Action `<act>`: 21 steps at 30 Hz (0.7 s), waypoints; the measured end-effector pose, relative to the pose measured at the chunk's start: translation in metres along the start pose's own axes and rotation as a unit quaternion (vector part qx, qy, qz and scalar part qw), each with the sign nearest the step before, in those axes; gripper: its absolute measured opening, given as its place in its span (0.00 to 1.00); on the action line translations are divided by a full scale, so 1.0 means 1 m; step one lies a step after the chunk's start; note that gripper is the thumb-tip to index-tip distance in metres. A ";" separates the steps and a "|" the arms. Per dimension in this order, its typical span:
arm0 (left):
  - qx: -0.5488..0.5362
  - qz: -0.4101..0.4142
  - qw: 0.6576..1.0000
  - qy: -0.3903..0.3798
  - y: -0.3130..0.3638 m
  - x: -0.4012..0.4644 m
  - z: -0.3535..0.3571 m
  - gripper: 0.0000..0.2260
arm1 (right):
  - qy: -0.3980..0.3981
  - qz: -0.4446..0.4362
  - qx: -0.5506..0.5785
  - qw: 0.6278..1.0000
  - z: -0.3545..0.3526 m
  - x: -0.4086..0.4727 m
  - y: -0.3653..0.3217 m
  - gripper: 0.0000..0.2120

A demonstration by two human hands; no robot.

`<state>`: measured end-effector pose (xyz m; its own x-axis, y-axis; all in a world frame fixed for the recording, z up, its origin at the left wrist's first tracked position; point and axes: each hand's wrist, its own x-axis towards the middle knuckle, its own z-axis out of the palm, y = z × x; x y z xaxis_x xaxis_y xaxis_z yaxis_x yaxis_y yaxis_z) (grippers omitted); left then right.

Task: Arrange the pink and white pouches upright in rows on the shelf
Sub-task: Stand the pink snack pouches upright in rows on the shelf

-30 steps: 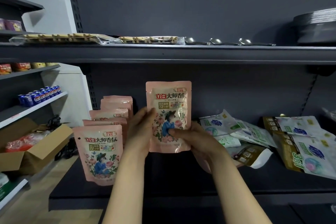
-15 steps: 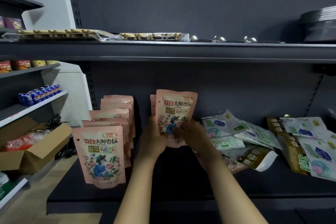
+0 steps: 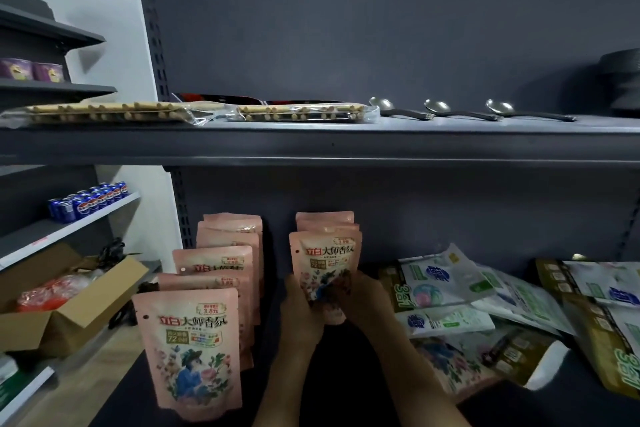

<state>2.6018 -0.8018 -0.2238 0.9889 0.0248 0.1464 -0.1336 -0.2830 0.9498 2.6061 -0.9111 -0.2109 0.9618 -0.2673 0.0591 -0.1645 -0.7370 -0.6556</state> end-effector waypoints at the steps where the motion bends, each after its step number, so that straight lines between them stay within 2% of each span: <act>1: 0.001 -0.008 1.000 -0.002 -0.002 0.002 0.001 0.20 | -0.003 0.006 0.008 1.000 0.003 0.003 0.002 0.24; 7: -0.066 -0.067 0.996 0.006 -0.007 0.008 0.018 0.15 | 0.018 0.049 0.050 0.997 -0.001 0.004 0.008 0.27; 13: -0.057 -0.016 0.998 -0.011 -0.007 0.004 0.013 0.24 | 0.010 0.054 0.069 0.996 -0.001 0.001 0.006 0.30; 17: -0.054 -0.023 0.998 0.018 -0.011 0.006 0.013 0.12 | -0.002 0.051 0.079 0.996 0.001 0.000 0.004 0.31; 21: -0.089 -0.039 0.995 0.006 -0.010 0.008 0.012 0.15 | -0.011 0.049 0.089 0.995 -0.001 -0.003 0.002 0.31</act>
<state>2.6119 -0.8105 -0.2353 0.9960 0.0517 0.0731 -0.0673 -0.1064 0.9920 2.6029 -0.9125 -0.2123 0.9478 -0.3176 -0.0267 -0.2182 -0.5855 -0.7807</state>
